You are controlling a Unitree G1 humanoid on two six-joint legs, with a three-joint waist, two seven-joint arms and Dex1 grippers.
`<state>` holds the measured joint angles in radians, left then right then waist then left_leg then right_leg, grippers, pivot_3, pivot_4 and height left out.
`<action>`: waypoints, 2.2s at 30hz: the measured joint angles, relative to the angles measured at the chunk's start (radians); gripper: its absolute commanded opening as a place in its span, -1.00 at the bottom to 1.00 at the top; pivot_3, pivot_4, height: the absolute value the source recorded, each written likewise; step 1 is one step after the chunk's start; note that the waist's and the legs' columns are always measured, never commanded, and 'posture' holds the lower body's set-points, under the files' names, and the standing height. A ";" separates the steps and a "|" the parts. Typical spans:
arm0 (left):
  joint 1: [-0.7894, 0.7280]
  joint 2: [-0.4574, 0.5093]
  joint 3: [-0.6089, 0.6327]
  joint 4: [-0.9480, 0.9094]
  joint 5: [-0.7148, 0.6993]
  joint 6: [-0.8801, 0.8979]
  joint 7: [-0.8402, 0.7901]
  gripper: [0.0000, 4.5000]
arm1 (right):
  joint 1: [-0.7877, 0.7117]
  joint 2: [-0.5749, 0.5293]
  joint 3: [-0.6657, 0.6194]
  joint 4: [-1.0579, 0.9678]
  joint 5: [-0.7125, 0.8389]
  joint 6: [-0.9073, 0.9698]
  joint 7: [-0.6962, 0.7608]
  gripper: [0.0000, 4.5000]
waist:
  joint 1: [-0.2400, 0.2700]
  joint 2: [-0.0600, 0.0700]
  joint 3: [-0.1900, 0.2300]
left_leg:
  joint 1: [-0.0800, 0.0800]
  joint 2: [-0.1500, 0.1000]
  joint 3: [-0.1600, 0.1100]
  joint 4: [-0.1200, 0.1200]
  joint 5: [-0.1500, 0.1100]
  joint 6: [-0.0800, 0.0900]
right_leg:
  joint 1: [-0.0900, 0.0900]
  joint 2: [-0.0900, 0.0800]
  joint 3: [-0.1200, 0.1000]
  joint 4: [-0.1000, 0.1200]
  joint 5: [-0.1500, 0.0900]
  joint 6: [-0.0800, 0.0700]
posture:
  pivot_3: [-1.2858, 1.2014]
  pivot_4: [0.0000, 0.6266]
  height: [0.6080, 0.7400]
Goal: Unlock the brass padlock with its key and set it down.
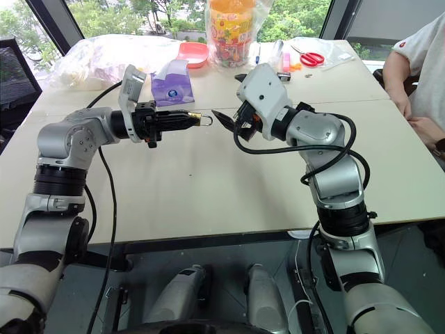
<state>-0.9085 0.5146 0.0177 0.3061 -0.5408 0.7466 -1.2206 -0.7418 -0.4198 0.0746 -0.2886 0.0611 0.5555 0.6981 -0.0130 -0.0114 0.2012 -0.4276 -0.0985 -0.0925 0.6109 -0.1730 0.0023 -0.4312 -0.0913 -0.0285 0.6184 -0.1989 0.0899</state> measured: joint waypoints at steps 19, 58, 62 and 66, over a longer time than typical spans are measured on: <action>0.029 0.026 0.002 -0.109 -0.070 0.031 -0.016 -1.00 | -0.004 -0.004 0.051 0.083 0.022 -0.034 0.016 0.88 | 0.000 0.000 0.000 | 0.000 0.000 0.000 0.000 0.000 0.000 | 0.000 0.000 0.000 -0.001 -0.001 -0.001 | 0.03 -0.52 1.00; -0.137 -0.401 -0.031 0.787 0.163 -0.144 0.198 -0.01 | 0.182 -0.211 -0.019 -0.364 0.290 0.880 -0.092 0.91 | 0.023 -0.001 0.000 | -0.005 -0.001 0.004 0.003 -0.004 0.007 | 0.000 -0.004 -0.002 -0.006 0.001 0.005 | 0.03 -0.52 1.00; -0.161 -0.383 0.006 0.795 0.163 -0.144 0.192 0.67 | 0.181 -0.209 -0.018 -0.361 0.303 0.880 -0.118 0.91 | 0.024 -0.001 0.000 | -0.005 -0.001 0.004 0.003 -0.004 0.007 | 0.000 -0.004 -0.002 -0.005 0.001 0.006 | 0.03 -0.52 1.00; -0.156 -0.337 0.008 0.772 0.204 -0.181 0.237 0.67 | 0.181 -0.204 -0.013 -0.360 0.314 0.876 -0.140 0.91 | 0.022 -0.001 0.000 | -0.005 -0.001 0.004 0.004 -0.004 0.007 | 0.000 -0.004 -0.001 -0.005 0.001 0.006 | 0.03 -0.52 1.00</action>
<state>-1.0642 0.1778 0.0255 1.0777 -0.3370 0.5657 -0.9833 -0.5607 -0.6237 0.0615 -0.6486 0.3753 1.4318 0.5585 0.0092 -0.0124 0.2009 -0.4324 -0.0993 -0.0883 0.6148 -0.1769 0.0090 -0.4312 -0.0951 -0.0300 0.6130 -0.1975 0.0956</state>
